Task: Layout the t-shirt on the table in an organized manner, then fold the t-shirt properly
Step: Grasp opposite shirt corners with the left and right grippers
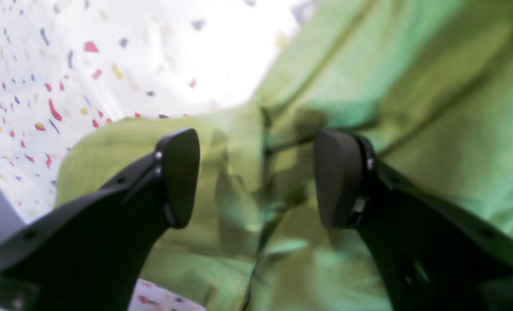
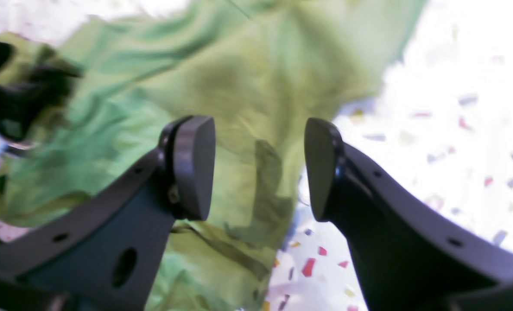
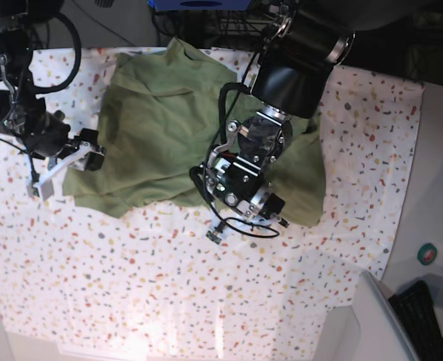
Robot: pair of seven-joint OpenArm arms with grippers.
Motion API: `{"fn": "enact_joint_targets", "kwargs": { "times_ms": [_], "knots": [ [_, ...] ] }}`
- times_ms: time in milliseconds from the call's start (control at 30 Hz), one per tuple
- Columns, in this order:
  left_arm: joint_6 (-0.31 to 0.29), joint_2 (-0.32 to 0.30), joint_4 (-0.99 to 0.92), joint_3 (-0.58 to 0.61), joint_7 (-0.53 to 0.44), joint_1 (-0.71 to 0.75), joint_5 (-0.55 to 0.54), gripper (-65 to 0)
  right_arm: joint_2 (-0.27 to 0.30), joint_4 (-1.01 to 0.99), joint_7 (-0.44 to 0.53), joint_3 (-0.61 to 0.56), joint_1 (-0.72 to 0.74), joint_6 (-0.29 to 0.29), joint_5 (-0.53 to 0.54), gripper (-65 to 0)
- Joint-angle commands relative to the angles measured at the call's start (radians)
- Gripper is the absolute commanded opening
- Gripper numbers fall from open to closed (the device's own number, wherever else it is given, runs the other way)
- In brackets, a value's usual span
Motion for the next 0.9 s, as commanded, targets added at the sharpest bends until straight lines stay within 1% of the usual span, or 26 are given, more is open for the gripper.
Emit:
{"fn": "enact_joint_targets", "kwargs": {
  "times_ms": [0, 100, 433, 567, 667, 700, 733, 800, 867],
  "knots": [
    [0.004, 0.002, 0.019, -0.017, -0.005, -0.027, 0.014, -26.2, 0.014, 0.011, 0.015, 0.005, 0.012, 0.005, 0.008, -33.0],
    [0.004, 0.000, 0.008, -0.031, -0.005, -0.047, 0.014, -26.2, 0.014, 0.008, 0.015, 0.005, 0.010, 0.007, 0.008, -33.0],
    [0.004, 0.003, 0.007, -0.030, -0.005, -0.042, 0.014, -26.2, 0.012, 0.011, 0.016, 0.005, 0.015, 0.007, 0.009, -33.0],
    [0.004, 0.003, -0.056, -0.028, -0.005, -0.047, 0.013, -26.3, 0.012, 0.011, 0.016, 0.005, 0.015, 0.007, 0.009, -33.0],
    [0.004, 0.003, -0.061, -0.031, -0.007, -0.042, 0.005, -26.7, 0.012, 0.011, 0.016, 0.005, 0.015, 0.007, 0.009, -33.0],
    [0.004, 0.003, -0.053, -0.031, -0.007, -0.041, 0.005, -28.6, 0.012, 0.011, 0.016, 0.005, 0.015, 0.007, 0.009, -33.0],
    [0.004, 0.003, -0.047, -0.031, -0.007, -0.041, 0.005, -32.1, 0.012, 0.011, 0.016, 0.005, 0.015, 0.007, 0.009, -33.2],
    [0.004, 0.003, -0.030, -0.033, -0.005, -0.041, 0.004, -43.4, 0.012, 0.011, 0.016, 0.005, 0.013, 0.007, 0.009, -33.2],
    [0.004, 0.005, -0.013, -0.034, -0.004, -0.041, 0.004, -52.7, 0.012, 0.011, 0.016, 0.005, 0.012, 0.007, 0.009, -33.2]
  ]
}}
